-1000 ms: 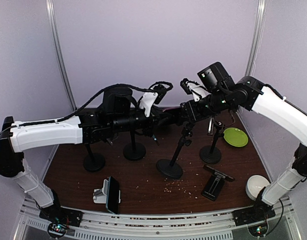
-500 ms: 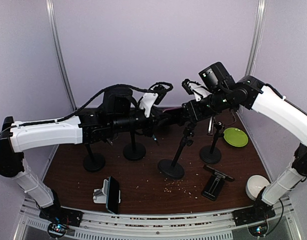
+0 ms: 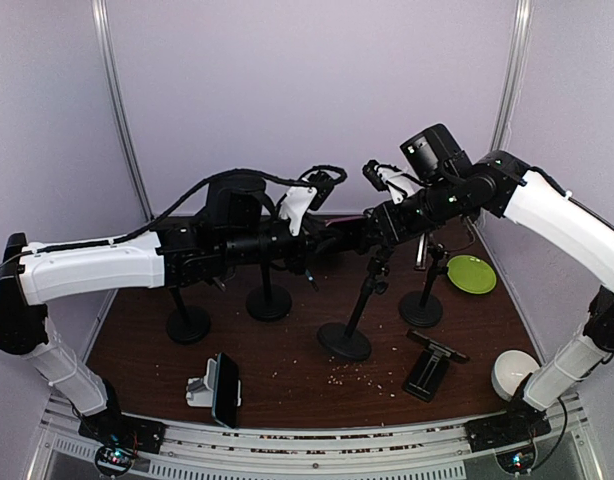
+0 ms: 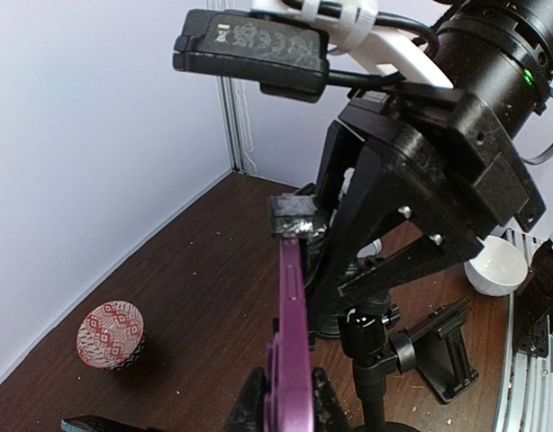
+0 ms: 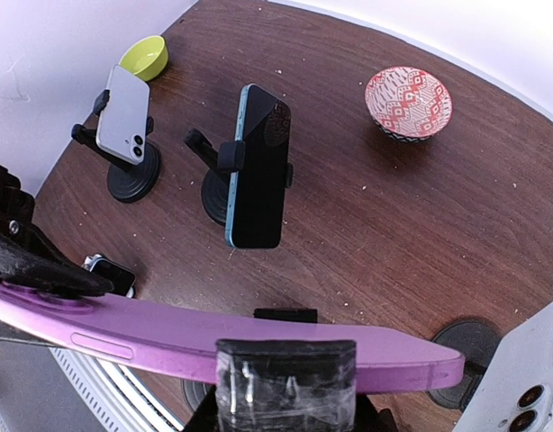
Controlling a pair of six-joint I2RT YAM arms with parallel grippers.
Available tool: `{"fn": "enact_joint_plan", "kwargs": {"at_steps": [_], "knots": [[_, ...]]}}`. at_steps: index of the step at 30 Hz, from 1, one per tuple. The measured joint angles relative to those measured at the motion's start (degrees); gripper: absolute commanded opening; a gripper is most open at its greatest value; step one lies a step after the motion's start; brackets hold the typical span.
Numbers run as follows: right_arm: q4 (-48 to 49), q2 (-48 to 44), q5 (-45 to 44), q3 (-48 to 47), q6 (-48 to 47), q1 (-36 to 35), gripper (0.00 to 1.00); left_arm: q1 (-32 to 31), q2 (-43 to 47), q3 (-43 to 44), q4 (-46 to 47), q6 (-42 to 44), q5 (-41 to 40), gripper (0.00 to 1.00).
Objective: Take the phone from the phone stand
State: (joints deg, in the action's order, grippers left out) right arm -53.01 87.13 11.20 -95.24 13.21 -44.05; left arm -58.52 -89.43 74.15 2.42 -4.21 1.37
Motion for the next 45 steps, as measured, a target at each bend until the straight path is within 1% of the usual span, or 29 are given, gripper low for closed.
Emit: {"fn": "enact_joint_plan", "kwargs": {"at_steps": [5,12,27,36,45], "knots": [[0.00,-0.02,0.31,0.00,-0.42,0.00,0.00,0.00,0.02,0.46,-0.72,0.00,0.15,0.00],[-0.50,0.00,-2.91,-0.37,-0.44,-0.55,0.00,0.00,0.02,0.46,-0.74,0.00,0.24,0.00],[-2.67,3.02,-4.33,-5.27,0.17,1.40,0.00,0.09,0.94,0.39,-0.46,0.02,-1.16,0.00],[-4.28,6.91,-5.03,-10.58,-0.02,1.38,0.00,0.42,2.56,-0.83,-0.48,0.02,-3.32,0.00],[-8.07,10.69,-8.83,-16.04,-1.03,2.71,0.00,0.44,5.86,-3.41,-0.59,0.42,-5.49,0.00]]}}
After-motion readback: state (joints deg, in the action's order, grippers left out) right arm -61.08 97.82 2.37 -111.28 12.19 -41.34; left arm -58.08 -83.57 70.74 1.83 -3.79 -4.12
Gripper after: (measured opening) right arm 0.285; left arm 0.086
